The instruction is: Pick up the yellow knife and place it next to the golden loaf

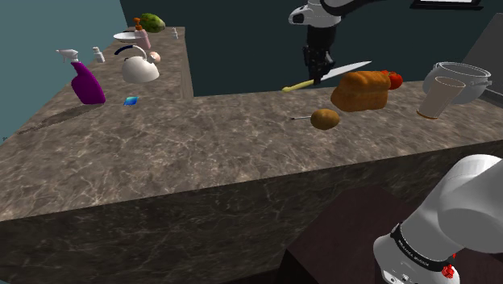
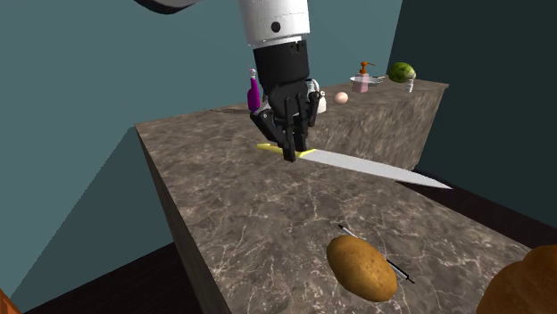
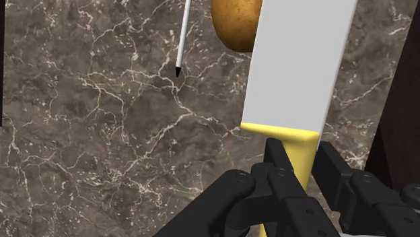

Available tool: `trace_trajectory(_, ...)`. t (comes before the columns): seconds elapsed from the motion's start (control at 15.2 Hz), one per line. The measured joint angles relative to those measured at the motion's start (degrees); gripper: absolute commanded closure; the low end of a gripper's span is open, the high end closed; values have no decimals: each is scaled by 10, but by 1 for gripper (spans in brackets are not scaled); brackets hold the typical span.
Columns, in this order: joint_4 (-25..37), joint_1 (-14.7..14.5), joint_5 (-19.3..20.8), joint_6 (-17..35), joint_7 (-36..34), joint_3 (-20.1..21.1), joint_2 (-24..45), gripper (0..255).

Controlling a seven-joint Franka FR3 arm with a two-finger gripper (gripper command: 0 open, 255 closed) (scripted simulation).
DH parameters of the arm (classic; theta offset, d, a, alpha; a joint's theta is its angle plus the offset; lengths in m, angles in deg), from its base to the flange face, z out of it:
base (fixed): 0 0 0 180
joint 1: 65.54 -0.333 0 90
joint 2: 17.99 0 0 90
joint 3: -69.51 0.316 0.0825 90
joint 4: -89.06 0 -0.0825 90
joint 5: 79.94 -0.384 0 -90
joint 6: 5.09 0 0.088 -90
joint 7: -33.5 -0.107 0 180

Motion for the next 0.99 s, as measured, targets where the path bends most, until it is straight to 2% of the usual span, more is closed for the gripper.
trace_trajectory(0.46,-94,31,25,7,72,-51,-101,255)
trace_trajectory(0.99,-150,73,70,4,166,-121,-184,255)
